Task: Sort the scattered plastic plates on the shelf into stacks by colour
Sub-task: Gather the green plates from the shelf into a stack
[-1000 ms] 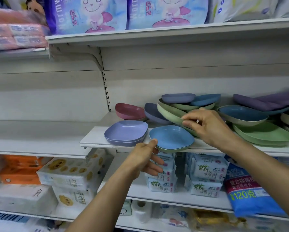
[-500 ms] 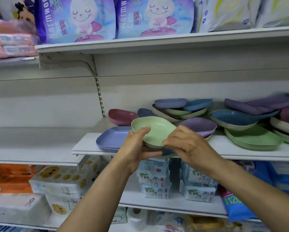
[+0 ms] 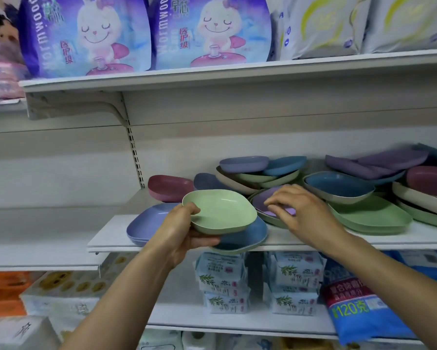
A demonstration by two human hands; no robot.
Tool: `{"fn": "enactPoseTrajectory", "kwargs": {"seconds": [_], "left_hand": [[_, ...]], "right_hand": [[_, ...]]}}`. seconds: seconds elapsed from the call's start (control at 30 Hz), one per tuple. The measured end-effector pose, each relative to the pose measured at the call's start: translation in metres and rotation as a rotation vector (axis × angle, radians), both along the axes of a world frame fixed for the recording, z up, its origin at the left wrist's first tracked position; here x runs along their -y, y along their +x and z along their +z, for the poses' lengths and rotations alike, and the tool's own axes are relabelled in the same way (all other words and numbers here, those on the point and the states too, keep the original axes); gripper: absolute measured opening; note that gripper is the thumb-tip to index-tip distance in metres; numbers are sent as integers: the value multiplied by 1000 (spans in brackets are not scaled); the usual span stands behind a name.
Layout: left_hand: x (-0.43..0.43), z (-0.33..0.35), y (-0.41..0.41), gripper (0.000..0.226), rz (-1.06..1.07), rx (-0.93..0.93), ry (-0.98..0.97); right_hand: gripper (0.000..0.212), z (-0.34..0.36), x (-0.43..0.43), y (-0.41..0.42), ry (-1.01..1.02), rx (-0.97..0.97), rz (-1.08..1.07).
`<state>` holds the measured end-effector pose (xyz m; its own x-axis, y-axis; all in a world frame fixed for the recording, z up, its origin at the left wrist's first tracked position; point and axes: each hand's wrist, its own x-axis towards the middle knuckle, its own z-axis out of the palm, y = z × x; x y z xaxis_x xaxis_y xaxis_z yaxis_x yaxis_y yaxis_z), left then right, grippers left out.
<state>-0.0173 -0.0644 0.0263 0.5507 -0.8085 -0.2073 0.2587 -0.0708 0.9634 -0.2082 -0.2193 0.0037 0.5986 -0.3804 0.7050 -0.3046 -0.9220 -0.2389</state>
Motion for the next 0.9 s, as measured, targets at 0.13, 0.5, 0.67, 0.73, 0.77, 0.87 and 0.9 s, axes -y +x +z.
{"fn": "enactPoseTrajectory", "kwargs": {"seconds": [0.13,0.5,0.67,0.73,0.77,0.87,0.9], "left_hand": [[2,3,11,13,34,-14,5],[23,16,36,15,29,-37,-9],[31,16,42,18,16,-29,-11],[33,16,44,17,18,-30,-7],[33,17,45,17,16,-29,-5],[35,17,45,18,11,-31,-5],[35,18,45,18,12,-36,-8]], "right_hand": [[11,20,19,15,-7,-93,-135],[23,47,73,79,-108,-529,-459],[27,41,78,95,-98,-571,-512],[24,41,81,97,-87,-537,-477],[23,44,83,97,-54,-496,-452],[19,59,91,96,109,-314,-359],[16,64,94,95,203,-242,-320]]}}
